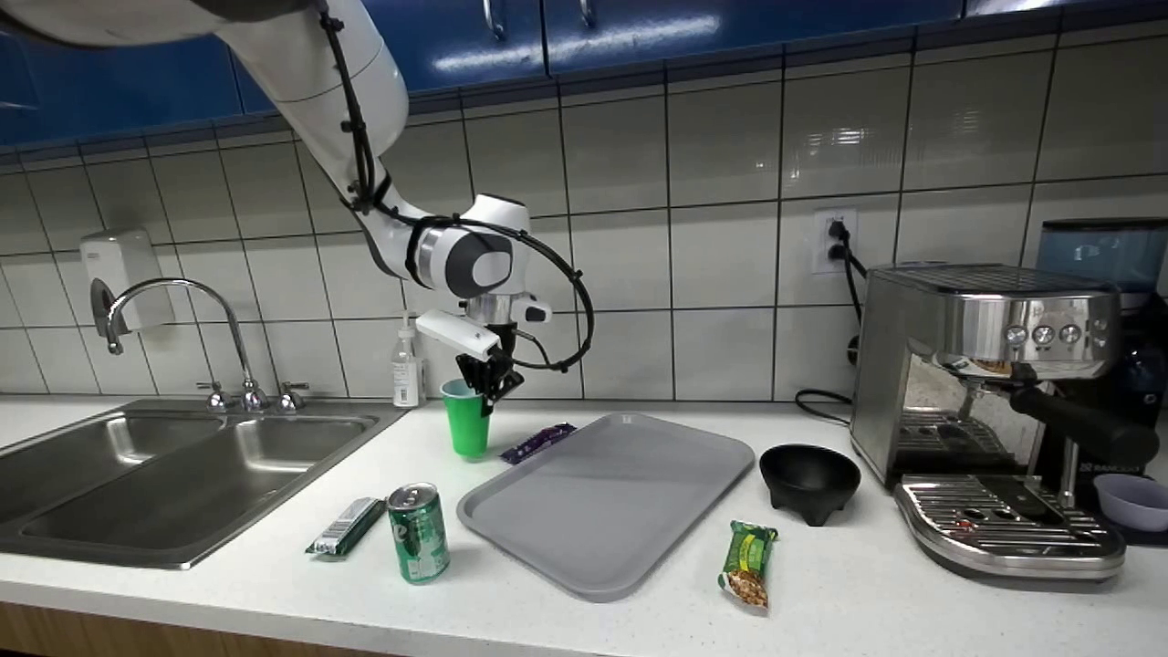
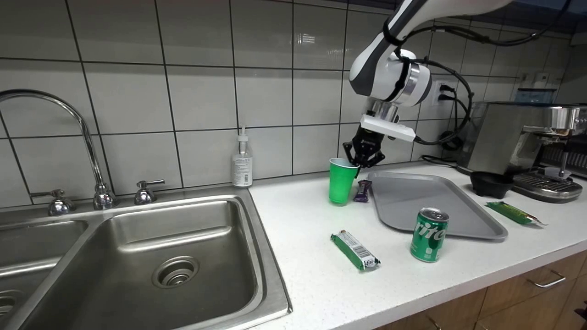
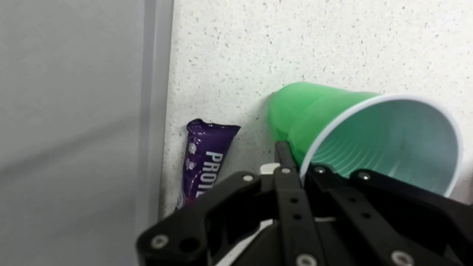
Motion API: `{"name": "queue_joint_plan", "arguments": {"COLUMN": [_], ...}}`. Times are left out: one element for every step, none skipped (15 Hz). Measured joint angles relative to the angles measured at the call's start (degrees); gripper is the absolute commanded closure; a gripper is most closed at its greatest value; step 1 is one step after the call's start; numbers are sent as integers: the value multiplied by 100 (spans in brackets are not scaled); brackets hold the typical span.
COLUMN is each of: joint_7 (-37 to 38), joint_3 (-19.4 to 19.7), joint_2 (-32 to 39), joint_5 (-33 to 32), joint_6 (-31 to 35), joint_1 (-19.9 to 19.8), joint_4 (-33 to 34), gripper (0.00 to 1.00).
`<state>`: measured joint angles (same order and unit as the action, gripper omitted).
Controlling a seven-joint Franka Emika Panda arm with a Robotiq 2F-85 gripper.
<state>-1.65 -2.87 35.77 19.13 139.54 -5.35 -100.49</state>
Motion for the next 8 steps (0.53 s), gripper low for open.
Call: {"name": "queue_joint_plan", "arguments": {"joint_7": [-29,-44,-47,-47,-47,-47,-47,-48], "joint_3": [-9,-11,-10,3,36,77,126,178], "joint_2": [-38,-83,-136,-184,-233,-276,-306,-330], "joint_5": [8,11,11,8,0,-6,-15,-22], "joint_6": [31,76,126,183,230,267,314,363], "joint_1": [-27,-58,-98,-138,-171,-200,-225,-248], "joint_4": [24,38,49,60,68,77,95,113], "gripper": [99,99,99,99,99,99,99,99]}}
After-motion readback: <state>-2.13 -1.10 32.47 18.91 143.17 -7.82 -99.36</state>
